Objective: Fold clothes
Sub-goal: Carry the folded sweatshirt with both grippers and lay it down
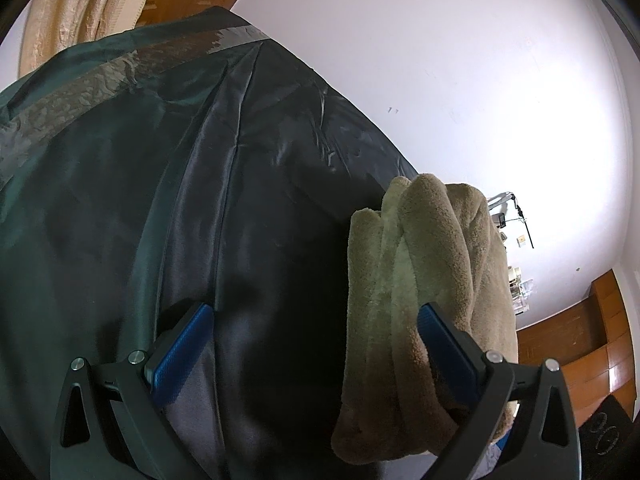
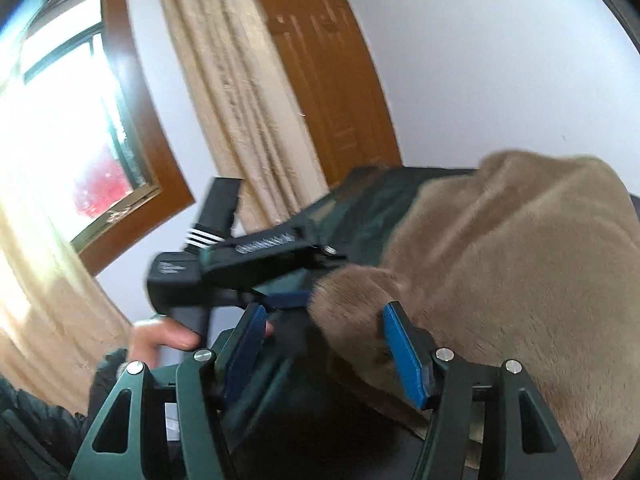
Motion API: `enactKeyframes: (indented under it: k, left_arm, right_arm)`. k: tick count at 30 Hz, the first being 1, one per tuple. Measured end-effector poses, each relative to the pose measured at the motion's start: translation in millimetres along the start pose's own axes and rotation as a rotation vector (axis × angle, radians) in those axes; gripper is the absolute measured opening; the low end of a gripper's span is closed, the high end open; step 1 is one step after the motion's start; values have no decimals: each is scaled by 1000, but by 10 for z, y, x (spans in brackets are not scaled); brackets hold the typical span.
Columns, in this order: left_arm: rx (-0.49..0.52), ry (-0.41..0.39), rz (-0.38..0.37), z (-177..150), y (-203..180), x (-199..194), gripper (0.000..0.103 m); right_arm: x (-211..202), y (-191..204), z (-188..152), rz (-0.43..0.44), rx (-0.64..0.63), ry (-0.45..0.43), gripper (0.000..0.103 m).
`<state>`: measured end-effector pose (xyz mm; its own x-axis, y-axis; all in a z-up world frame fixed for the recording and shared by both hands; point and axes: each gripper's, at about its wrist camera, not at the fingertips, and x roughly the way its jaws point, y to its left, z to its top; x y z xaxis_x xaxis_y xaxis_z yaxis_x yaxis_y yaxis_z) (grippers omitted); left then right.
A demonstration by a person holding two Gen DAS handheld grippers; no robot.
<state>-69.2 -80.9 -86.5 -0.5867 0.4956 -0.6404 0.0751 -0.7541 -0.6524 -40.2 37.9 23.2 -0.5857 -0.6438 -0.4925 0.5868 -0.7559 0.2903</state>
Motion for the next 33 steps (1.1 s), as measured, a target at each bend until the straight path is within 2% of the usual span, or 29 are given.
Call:
enactKeyframes:
  k: [6, 11, 15, 18, 20, 23, 25, 29, 31, 33]
  left_arm:
    - [16, -10, 4, 5, -13, 23, 102]
    - [32, -17, 2, 11, -26, 50, 102]
    - [77, -29, -18, -20, -144, 9, 102]
    - [144, -45, -52, -79, -342, -87, 102]
    - [188, -56, -75, -119, -473, -151, 102]
    - [255, -72, -109, -179, -671, -246, 102]
    - [299, -83, -131, -218, -802, -310, 102]
    - [388, -104, -177, -298, -1065, -437, 102]
    - [399, -65, -143, -328, -1095, -262, 102]
    - [404, -17, -100, -356, -1108, -45, 102]
  right_arm:
    - [378, -167, -192, -5, 32, 148, 63]
    - [312, -205, -237, 5, 31, 148, 63]
    - [-27, -391, -264, 1, 55, 104, 63]
    - [-363, -347, -296, -66, 2, 34, 63]
    - [-564, -328, -334, -153, -34, -8, 63]
    - [-826, -473, -393, -264, -7, -47, 63]
    - [-1042, -662, -403, -291, 36, -65, 63]
    - [-1163, -766, -392, -261, 70, -100, 63]
    - [-1118, -768, -290, -212, 59, -101, 63]
    - [-1101, -823, -290, -210, 53, -62, 63]
